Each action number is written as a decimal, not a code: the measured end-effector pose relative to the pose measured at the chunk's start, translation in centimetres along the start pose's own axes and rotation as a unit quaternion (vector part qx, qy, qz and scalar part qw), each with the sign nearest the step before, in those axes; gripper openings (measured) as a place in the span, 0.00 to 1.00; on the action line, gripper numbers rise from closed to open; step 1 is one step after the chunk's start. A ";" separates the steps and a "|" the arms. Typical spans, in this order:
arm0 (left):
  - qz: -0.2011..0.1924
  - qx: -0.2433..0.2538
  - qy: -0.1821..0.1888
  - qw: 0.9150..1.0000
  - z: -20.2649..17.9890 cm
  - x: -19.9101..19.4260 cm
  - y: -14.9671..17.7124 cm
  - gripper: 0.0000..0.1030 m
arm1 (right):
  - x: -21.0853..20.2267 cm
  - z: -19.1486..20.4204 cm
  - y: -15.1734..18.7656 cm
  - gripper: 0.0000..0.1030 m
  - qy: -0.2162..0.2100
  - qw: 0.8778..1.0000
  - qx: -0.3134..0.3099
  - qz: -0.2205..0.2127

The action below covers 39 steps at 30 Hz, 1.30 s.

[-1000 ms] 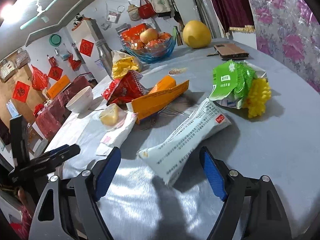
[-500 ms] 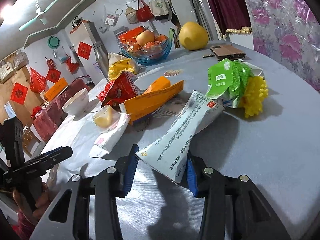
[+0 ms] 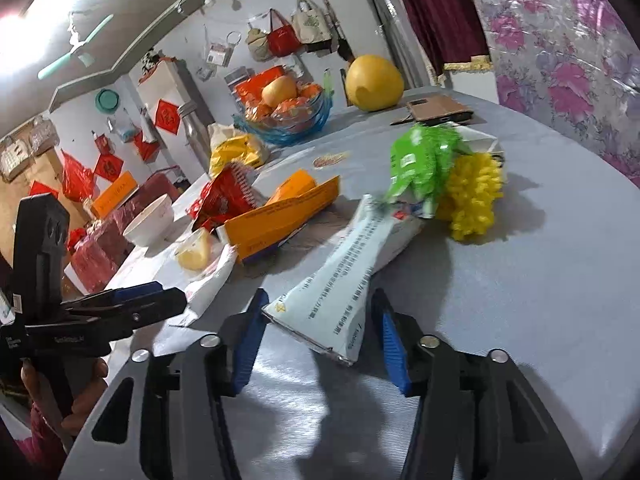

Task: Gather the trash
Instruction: 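Lift the white packet with the right gripper while the left gripper grasps the clear food cup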

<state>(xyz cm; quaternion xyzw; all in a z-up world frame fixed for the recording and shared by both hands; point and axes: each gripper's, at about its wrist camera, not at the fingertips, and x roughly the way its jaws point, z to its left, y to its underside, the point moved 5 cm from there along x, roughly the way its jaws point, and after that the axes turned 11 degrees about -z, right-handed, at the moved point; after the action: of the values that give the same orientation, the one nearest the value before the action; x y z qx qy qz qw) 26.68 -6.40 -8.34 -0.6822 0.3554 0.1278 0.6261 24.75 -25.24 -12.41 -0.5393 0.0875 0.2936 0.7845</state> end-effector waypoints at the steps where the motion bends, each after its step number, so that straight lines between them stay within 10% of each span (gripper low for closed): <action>1: 0.005 0.003 -0.003 1.000 -0.4 0.4 -0.1 0.93 | 0.0 -0.2 -0.1 0.52 -0.001 1.000 0.003 -0.001; 17: 0.022 -0.021 -0.087 0.996 5.4 1.0 -0.5 0.93 | 0.2 -0.4 0.1 0.53 -0.002 1.000 -0.004 -0.009; 33: -0.069 -0.046 -0.037 0.996 5.4 -1.1 -4.7 0.93 | 0.3 -0.1 0.1 0.62 -0.015 1.000 -0.005 -0.012; 39: -0.048 -0.033 -0.072 0.996 5.8 1.1 -5.0 0.93 | 0.3 0.2 0.2 0.63 -0.008 1.000 -0.016 -0.013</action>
<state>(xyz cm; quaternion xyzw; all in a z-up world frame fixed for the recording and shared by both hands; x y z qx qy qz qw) 32.27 -1.44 -6.21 -0.7074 0.2718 0.1583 0.6330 24.88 -24.88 -12.66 -0.5508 0.0690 0.2890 0.7800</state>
